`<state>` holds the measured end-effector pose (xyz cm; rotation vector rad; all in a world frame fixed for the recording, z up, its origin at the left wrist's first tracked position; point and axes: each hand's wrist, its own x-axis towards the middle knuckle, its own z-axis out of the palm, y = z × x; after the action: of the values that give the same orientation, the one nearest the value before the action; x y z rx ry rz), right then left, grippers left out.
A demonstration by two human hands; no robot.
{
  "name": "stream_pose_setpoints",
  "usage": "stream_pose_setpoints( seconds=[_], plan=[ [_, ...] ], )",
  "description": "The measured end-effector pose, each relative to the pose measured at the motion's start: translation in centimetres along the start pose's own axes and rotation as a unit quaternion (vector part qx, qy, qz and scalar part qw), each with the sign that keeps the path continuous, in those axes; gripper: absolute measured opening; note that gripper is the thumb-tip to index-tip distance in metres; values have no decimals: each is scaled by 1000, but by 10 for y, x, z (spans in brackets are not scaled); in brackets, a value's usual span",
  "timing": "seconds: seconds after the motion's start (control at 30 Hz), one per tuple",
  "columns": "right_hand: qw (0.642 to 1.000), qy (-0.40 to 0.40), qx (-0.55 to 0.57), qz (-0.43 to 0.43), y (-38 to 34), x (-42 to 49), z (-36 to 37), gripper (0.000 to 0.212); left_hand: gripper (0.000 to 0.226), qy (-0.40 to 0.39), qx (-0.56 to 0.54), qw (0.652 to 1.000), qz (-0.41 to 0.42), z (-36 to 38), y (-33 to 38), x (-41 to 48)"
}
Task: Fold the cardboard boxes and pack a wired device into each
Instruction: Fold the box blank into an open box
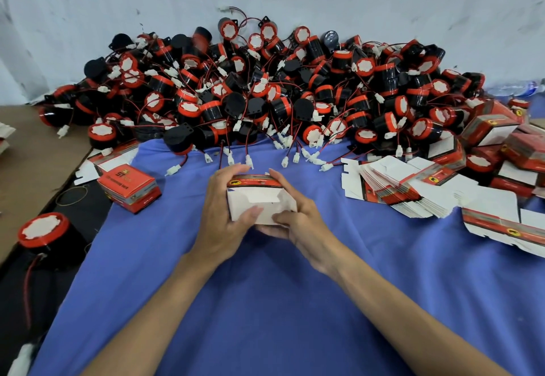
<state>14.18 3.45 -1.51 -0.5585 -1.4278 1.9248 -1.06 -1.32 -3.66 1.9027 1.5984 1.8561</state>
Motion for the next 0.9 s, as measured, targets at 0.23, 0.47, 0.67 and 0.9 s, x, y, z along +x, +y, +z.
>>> stream_pose_setpoints(
  seconds=[0.23,0.47,0.67,0.9],
  plan=[
    [997,-65,-31,-31,1,-3,-6,54,34,22,-43,995,-87,-1,8,1],
    [990,64,-98,-81,5,-1,-2,42,37,-70,-32,996,-40,1,1,-2],
    [985,96,-101,-104,2,-1,-5,36,51,-114,-55,991,-34,3,-4,-4],
    [989,32,-114,-90,1,-4,-2,43,35,-51,-76,993,-76,0,0,-3]
  ],
)
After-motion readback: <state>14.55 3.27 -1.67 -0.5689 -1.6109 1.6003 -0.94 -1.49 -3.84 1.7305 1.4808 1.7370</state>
